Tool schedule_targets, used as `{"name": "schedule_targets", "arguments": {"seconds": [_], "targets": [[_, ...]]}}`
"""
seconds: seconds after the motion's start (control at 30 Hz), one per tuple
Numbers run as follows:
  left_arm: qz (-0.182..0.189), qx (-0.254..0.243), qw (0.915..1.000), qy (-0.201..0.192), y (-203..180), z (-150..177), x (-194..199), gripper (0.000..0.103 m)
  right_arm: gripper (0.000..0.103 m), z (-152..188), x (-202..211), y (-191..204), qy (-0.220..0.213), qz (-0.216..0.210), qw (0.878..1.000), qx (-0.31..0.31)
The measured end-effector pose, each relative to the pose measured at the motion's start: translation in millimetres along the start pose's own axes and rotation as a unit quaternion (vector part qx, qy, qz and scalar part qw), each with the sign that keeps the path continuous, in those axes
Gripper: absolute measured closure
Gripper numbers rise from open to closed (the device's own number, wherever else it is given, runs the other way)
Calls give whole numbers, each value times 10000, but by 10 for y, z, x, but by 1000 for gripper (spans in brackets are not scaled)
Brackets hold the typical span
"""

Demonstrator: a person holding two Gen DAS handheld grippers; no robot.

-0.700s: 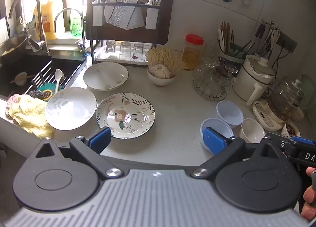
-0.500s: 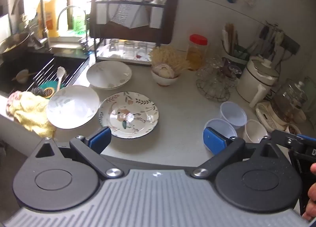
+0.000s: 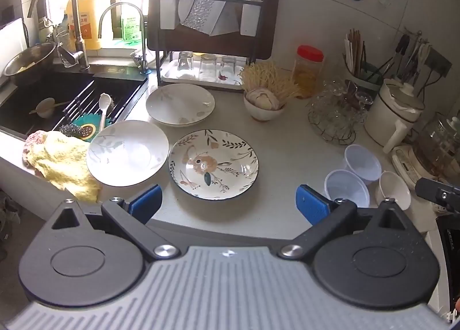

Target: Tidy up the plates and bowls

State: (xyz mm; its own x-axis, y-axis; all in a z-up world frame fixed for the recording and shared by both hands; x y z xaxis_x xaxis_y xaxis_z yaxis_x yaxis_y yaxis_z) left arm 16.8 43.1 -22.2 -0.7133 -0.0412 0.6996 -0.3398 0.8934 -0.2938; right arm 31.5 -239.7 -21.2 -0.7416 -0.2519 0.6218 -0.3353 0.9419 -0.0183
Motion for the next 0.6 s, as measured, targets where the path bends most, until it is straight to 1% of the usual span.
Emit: {"name": "schedule_targets", "arguments": {"seconds": [0.1, 0.33, 0.4, 0.47, 0.5, 0.6], "targets": [[52, 46, 10000, -35, 1, 4, 44, 2, 0, -13, 45, 63, 11, -82, 9999, 61], [144, 79, 9998, -115, -39, 48, 203, 2, 0, -5, 151, 95, -2, 21, 10000, -30], [124, 55, 9998, -168, -40, 78, 223, 2, 0, 7, 185, 84, -35, 46, 10000, -22], [-4, 19, 9998, -222, -33, 120, 205, 2, 0, 31, 205, 66, -29, 43, 10000, -36], [-61, 58, 9998, -187, -20, 141, 188, 2, 0, 37, 211, 58, -24, 41, 10000, -43], [9, 193, 9998, -106, 27, 216, 161, 2, 0, 49, 216, 30, -15, 57, 10000, -12]]}}
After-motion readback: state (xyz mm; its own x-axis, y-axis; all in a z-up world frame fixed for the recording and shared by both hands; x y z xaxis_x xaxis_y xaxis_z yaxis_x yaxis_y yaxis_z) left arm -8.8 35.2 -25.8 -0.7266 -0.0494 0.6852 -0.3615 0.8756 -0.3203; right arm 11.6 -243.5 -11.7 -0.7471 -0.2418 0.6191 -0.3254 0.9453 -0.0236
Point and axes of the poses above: each gripper's, at about its wrist camera, not at the fingertips, and x roughly against the way its jaws point, y to its left, z to its underside, the point moved 1 cm from there along -x, roughly the way its jaws point, and after that the axes turned 15 degrees about x, right-handed, at the moved point
